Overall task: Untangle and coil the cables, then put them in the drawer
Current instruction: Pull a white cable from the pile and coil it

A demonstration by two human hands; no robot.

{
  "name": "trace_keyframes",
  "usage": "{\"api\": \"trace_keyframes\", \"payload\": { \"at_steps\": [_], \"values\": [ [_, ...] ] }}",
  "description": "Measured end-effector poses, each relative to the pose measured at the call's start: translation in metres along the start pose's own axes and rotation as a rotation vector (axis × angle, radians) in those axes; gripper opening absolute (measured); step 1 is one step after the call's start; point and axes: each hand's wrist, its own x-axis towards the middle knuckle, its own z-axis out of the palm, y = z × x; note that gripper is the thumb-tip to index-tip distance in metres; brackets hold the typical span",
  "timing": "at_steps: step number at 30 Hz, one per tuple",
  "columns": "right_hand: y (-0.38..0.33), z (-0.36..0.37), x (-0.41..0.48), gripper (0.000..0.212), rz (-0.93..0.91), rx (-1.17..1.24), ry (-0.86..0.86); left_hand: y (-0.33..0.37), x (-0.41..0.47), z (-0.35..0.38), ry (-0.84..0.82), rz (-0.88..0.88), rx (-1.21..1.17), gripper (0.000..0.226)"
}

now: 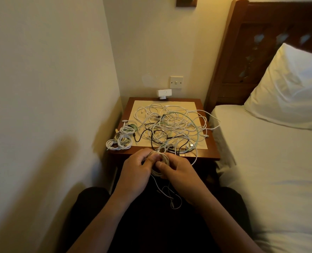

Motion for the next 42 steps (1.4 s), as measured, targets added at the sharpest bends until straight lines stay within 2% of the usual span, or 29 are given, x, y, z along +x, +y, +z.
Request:
{"api": "trace_keyframes", "payload": {
  "at_steps": [3,6,10,12,14,17,19,22,26,28,30,32,36,39,42],
  "values": [
    [-0.002,-0.001,-0.001,0.012,-0.067,-0.274,0.048,-0.001,0.0,-0.001,0.027,0.022,0.078,0.018],
    [-0.009,-0.006,-0.004,0.018,-0.064,-0.38,-0.003,-0.002,0.005,-0.009,0.072,-0.018,0.129,0.021],
    [-0.011,-0.017,-0.014,0.033,-0.068,-0.508,-0.134,-0.015,0.025,-0.04,0.217,-0.189,0.092,0.027],
    [-0.009,-0.019,-0.018,0.029,-0.091,-0.548,-0.095,-0.014,0.021,-0.04,0.218,-0.222,0.039,0.028],
    [0.0,-0.02,-0.018,0.023,-0.177,-0.637,0.049,-0.009,0.013,-0.03,0.207,-0.251,-0.089,0.028],
    [0.017,-0.022,-0.015,0.023,-0.267,-0.762,0.168,-0.001,0.003,-0.017,0.138,-0.346,-0.494,0.029],
    [0.023,-0.023,-0.014,0.021,-0.224,-0.669,0.183,0.002,-0.001,-0.015,0.092,-0.412,-0.734,0.026],
    [0.024,-0.017,-0.018,0.018,-0.135,-0.382,0.263,0.001,-0.008,-0.01,0.045,-0.475,-0.855,0.025],
    [0.02,-0.005,-0.018,0.015,0.045,0.255,0.307,-0.004,-0.017,0.004,0.036,-0.485,-0.715,0.028],
    [0.015,-0.003,-0.017,0.019,0.148,0.558,0.259,-0.005,-0.019,0.009,0.054,-0.469,-0.66,0.026],
    [0.012,-0.002,-0.016,0.023,0.22,0.731,0.184,-0.003,-0.021,0.012,0.068,-0.482,-0.683,0.025],
    [0.011,0.001,-0.018,0.028,0.226,0.737,0.118,-0.001,-0.021,0.014,0.09,-0.49,-0.697,0.025],
    [0.007,0.006,-0.022,0.035,0.161,0.55,0.066,0.001,-0.021,0.016,0.15,-0.445,-0.691,0.023],
    [0.007,0.009,-0.023,0.028,0.146,0.376,0.066,0.004,-0.021,0.016,0.119,-0.418,-0.694,0.024],
    [0.006,0.009,-0.022,0.023,0.145,0.344,0.037,0.006,-0.021,0.016,0.096,-0.412,-0.71,0.023]
  ]
}}
